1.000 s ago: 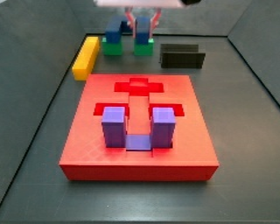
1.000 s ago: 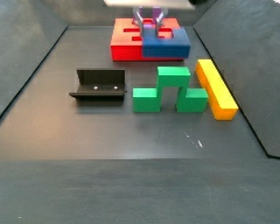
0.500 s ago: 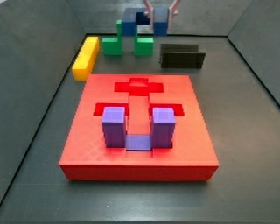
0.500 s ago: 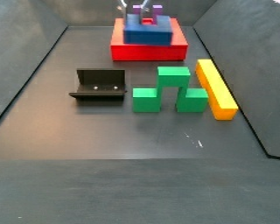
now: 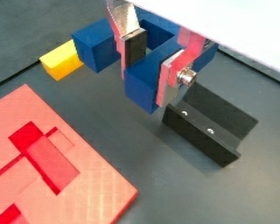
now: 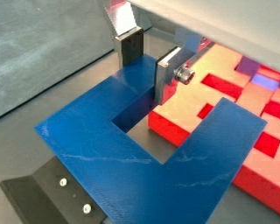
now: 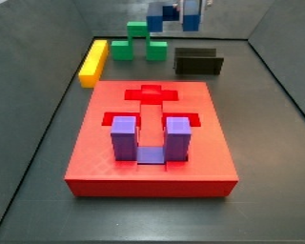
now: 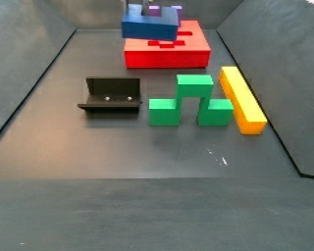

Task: Pick up the blue object. Move up. Place the blue object on the fixture. Regrasp the blue object. Move to above the board. Insert the blue object.
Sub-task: Place the blue object on the fixture.

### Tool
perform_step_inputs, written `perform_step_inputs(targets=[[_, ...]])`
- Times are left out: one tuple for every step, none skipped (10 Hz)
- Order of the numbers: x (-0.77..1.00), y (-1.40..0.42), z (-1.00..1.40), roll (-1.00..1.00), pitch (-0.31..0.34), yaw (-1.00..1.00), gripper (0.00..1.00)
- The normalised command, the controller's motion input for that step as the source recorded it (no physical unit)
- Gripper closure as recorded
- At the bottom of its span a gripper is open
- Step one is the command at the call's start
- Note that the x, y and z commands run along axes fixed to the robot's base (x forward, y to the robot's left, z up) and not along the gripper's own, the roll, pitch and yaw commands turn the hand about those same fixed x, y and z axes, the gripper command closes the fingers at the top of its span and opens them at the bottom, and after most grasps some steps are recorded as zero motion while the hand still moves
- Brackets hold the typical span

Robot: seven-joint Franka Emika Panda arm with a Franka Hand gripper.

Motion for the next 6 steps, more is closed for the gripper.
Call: perform_step_inputs(targets=[[0.87, 0.00, 0.21, -0.61, 0.346, -0.13, 1.00], [0.81, 0.00, 0.34, -0.78, 0.329, -0.19, 1.00], [0.81, 0.00, 0.29, -0.82, 0.263, -0.21, 1.00], [0.86, 0.00, 0.04, -0.80, 0.123, -0.15, 1.00], [0.78, 0.05, -0.05, -0.69, 0.000, 0.00, 1.00], [0.79, 0.11, -0.16, -0.66, 0.006, 0.00, 1.00]])
